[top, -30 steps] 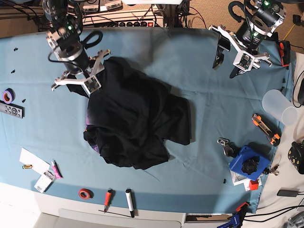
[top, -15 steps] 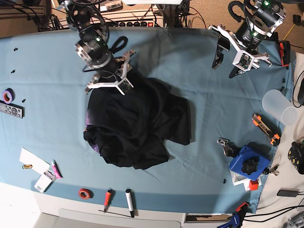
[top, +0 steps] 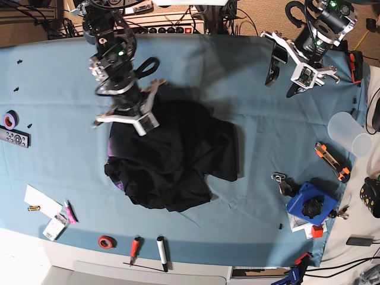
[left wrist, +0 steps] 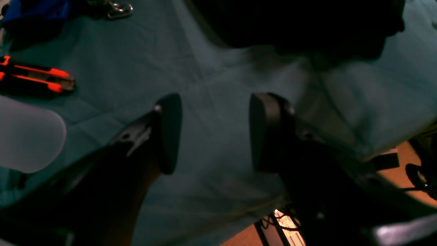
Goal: Layout the t-shirt on the table in an organized manner, then fold the t-shirt properly
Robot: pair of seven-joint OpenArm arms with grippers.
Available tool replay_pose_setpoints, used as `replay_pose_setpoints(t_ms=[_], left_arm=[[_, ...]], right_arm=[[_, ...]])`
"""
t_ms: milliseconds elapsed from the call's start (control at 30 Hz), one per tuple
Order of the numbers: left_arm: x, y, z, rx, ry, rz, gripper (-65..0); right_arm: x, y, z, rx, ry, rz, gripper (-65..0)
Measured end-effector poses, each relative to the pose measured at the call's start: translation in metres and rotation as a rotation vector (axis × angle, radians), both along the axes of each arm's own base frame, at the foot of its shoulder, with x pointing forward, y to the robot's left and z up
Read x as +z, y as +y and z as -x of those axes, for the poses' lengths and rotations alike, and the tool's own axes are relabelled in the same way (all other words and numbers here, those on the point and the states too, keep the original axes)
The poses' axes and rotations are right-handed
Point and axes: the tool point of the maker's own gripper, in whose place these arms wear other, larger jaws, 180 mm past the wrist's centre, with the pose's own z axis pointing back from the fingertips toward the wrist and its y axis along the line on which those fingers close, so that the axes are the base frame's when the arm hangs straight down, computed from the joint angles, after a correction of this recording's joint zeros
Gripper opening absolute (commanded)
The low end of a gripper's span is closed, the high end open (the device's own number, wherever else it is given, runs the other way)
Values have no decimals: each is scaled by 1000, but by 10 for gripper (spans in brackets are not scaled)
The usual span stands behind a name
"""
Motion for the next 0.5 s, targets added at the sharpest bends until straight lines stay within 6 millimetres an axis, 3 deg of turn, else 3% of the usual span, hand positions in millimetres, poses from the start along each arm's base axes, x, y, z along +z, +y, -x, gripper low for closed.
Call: replay_pose_setpoints(t_ms=[200, 367, 500], left_arm=[[0, 0, 0, 0, 0, 0, -327], [0, -8, 4, -61, 0, -3, -328], [1, -24, -1, -123, -19, 19, -328]], right_arm=[[31, -73, -9, -247, -73, -74, -650], [29, -143, 21, -479, -56, -166, -650], [37, -176, 36, -546, -77, -215, -650]])
